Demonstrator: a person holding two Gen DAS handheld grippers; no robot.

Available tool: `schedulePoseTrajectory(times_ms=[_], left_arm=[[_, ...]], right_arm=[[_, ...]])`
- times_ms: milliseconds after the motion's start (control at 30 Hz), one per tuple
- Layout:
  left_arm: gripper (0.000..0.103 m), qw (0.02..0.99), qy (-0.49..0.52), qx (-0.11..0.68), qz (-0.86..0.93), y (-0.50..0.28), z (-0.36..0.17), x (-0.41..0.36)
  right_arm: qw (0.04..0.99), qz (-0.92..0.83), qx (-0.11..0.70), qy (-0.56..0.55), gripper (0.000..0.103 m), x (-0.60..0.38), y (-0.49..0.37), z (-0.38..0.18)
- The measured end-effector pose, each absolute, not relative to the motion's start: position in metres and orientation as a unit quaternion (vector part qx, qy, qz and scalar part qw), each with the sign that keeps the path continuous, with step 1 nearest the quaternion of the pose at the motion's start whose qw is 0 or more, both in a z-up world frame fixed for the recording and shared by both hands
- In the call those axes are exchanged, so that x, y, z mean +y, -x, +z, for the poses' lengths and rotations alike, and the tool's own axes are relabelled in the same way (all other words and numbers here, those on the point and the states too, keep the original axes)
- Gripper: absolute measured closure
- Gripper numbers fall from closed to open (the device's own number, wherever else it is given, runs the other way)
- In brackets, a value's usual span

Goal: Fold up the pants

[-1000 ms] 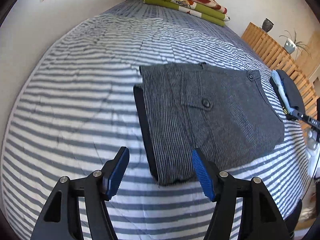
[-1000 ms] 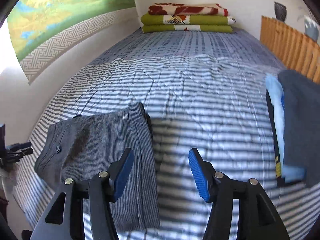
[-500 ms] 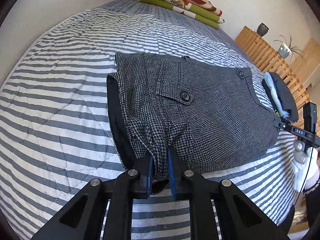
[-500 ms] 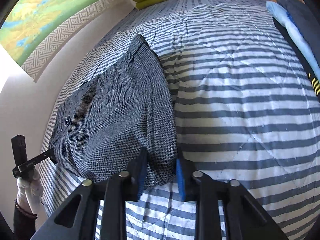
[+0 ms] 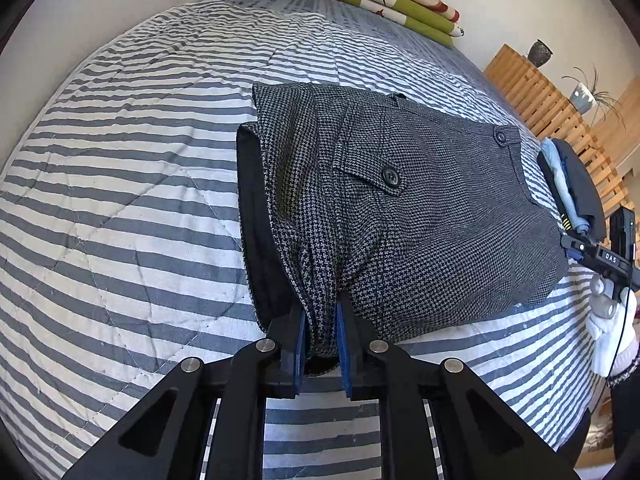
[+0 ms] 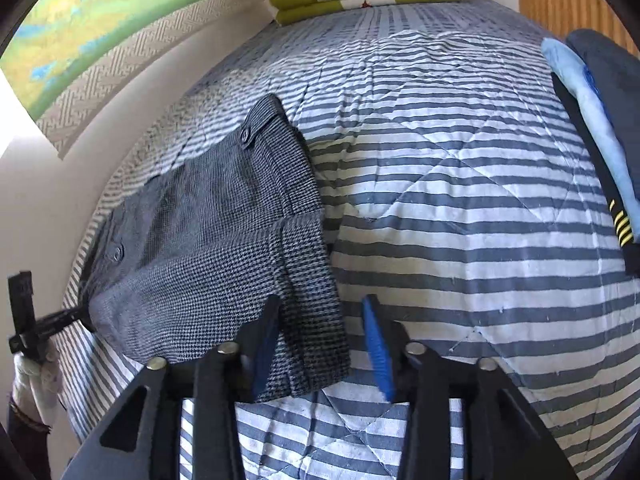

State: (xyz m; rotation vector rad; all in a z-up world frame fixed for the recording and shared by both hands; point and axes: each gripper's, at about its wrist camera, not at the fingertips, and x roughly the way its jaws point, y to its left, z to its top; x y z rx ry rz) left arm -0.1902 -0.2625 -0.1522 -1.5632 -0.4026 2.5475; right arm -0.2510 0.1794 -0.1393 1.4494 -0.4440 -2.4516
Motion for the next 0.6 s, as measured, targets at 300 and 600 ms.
schedulePoseTrajectory(times_ms=[300,600], left_arm=[[0.089,0.067,0.518,-0.146,0.84,0.189,-0.156,-0.267],[0.09,0.062,0.518,-0.147,0.841,0.194,-0.154,-0.266]], right_arm=[[0.193,-0.829,-0.191,-0.489,0.05,0.189,0.193,-0.154],[0.183,-0.851,-0.063,-0.488,0.057,0.143,0.215,-0.163]])
